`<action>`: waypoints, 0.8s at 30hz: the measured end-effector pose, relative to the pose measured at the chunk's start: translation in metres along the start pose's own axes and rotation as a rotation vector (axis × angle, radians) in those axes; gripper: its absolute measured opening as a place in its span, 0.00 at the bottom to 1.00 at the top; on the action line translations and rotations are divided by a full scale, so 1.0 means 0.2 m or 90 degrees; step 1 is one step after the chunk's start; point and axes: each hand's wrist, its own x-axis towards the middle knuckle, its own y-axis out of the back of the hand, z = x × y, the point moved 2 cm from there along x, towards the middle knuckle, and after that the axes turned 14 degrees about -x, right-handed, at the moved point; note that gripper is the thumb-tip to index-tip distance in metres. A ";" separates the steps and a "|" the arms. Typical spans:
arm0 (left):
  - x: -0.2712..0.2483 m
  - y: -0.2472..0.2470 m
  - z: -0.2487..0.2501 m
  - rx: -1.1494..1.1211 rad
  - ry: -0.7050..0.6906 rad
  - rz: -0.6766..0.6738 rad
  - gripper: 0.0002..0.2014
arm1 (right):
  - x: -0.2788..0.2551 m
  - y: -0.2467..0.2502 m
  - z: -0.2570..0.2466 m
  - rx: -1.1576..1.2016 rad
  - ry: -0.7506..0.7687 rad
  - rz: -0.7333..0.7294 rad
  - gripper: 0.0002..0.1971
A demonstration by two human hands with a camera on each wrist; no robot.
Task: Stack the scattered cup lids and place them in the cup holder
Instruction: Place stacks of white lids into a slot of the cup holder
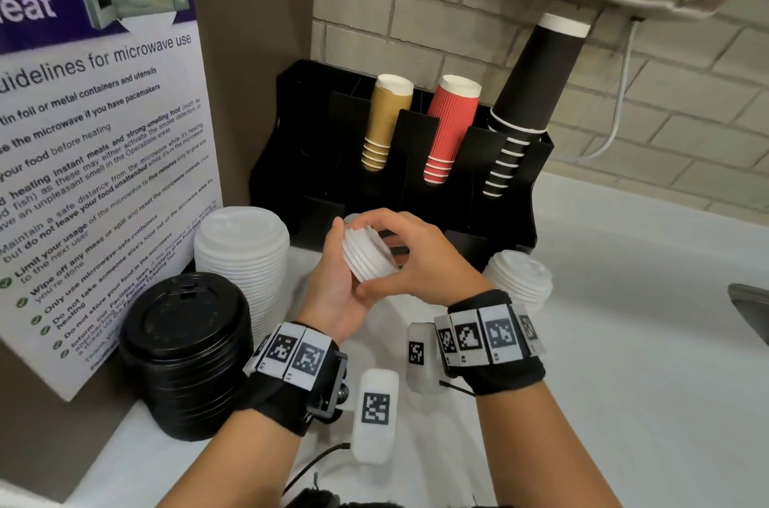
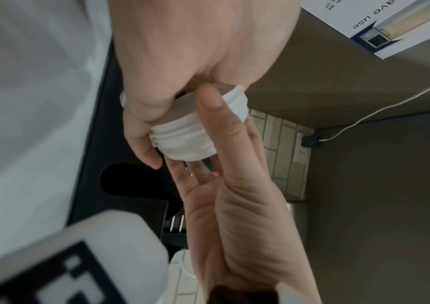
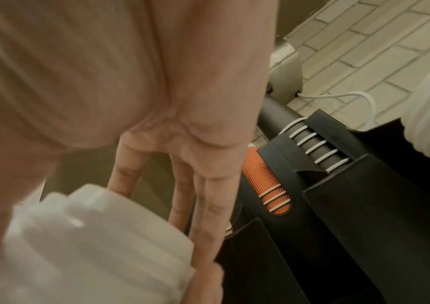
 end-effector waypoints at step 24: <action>0.06 0.12 0.02 -0.033 -0.120 0.197 0.19 | 0.64 -0.07 0.07 -0.554 -0.044 -0.095 0.37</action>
